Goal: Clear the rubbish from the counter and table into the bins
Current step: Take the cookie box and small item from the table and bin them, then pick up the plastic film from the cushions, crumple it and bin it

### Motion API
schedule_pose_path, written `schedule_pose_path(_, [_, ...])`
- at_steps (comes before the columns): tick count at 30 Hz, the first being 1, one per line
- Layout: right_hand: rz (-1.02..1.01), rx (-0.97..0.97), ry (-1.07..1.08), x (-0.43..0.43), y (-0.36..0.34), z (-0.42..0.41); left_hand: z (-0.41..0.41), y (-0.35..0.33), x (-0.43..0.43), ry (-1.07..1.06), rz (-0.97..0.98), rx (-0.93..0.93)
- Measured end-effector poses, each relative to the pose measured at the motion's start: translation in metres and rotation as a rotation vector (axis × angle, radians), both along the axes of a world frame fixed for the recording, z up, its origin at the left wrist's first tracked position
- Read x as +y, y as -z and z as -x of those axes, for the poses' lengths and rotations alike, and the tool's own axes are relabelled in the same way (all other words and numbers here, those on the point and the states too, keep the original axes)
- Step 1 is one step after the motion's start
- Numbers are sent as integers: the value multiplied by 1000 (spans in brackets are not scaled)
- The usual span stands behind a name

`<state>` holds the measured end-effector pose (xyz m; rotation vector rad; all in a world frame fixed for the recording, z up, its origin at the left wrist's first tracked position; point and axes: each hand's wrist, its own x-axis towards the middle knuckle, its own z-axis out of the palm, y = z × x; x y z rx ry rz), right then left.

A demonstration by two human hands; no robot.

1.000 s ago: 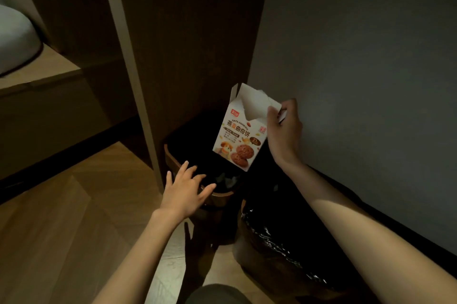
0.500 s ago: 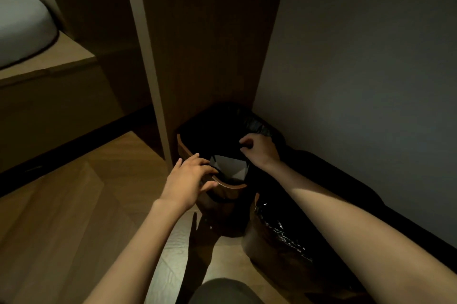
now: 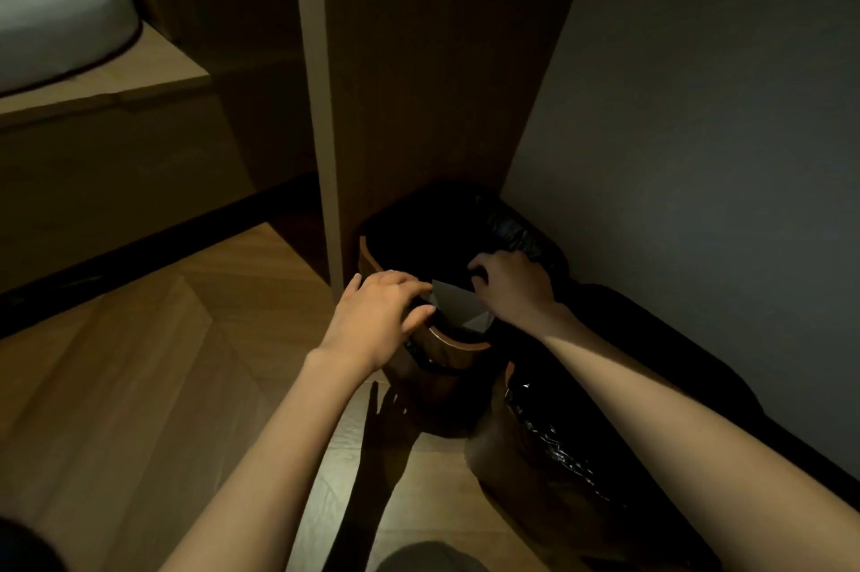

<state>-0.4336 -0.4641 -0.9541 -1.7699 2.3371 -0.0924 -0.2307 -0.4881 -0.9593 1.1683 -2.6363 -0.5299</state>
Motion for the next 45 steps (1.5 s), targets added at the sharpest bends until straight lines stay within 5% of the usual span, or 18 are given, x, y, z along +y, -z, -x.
schedule_pose_path(5, [93, -217, 71, 16, -30, -32, -15, -12, 13, -73, -80, 139])
schedule_pose_path(12, [56, -287, -19, 39, -116, -121, -72, -100, 35, -272, -337, -102])
schedule_pose_path(30, [69, -515, -275, 112, -530, -205, -171, -527, 137, -691, -138, 180])
schedule_pose_path(45, [153, -632, -594, 148, -660, -295, -280, -665, 240, -939, 3, 328])
